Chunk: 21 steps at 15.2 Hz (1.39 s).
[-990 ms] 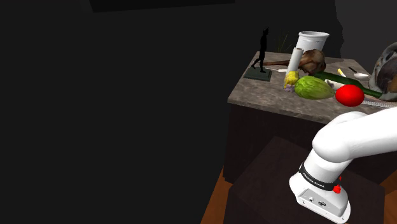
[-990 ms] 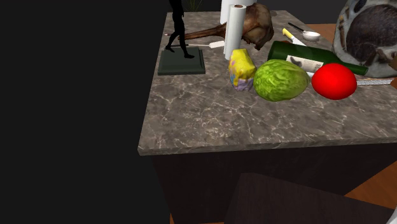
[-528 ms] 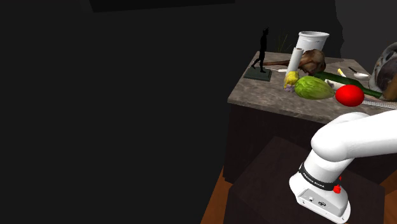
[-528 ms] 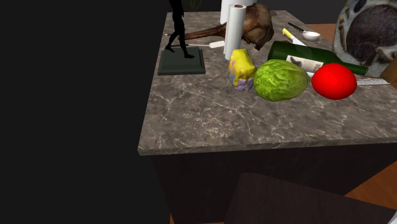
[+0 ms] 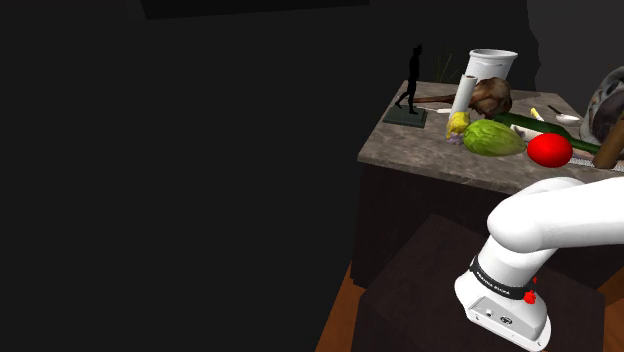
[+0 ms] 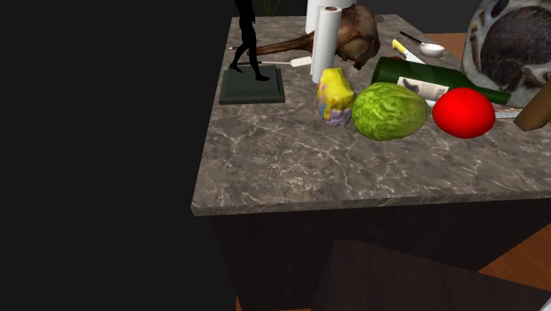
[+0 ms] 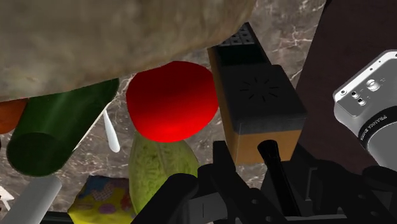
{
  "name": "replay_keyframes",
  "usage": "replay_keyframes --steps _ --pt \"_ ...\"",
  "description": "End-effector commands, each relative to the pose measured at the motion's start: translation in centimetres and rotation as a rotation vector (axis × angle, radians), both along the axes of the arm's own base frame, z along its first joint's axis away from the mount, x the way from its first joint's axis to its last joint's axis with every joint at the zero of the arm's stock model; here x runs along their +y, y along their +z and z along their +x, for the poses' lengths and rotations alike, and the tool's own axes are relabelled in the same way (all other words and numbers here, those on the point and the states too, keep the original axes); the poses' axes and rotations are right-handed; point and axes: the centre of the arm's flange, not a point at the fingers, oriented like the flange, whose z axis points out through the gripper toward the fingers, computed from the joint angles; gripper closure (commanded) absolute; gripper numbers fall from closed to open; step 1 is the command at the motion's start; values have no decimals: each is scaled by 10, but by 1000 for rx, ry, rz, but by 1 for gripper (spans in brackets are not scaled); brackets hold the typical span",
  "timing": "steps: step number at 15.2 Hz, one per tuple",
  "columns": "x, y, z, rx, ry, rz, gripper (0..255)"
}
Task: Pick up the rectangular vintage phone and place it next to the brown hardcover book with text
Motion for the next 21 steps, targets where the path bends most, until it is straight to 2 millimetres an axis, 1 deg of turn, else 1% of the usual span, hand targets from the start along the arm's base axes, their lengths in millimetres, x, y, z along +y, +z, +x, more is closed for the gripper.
replay_keyframes --steps 1,11,12,19,20,21 --pt "0 -9 1 0 0 -1 255" --pt "0 -62 1 0 0 -1 255" --pt "0 -65 1 0 0 -1 255" --pt "0 -65 1 0 0 -1 255" --pt "0 -65 -1 0 0 -1 0" --pt "1 -65 0 0 0 -1 0"
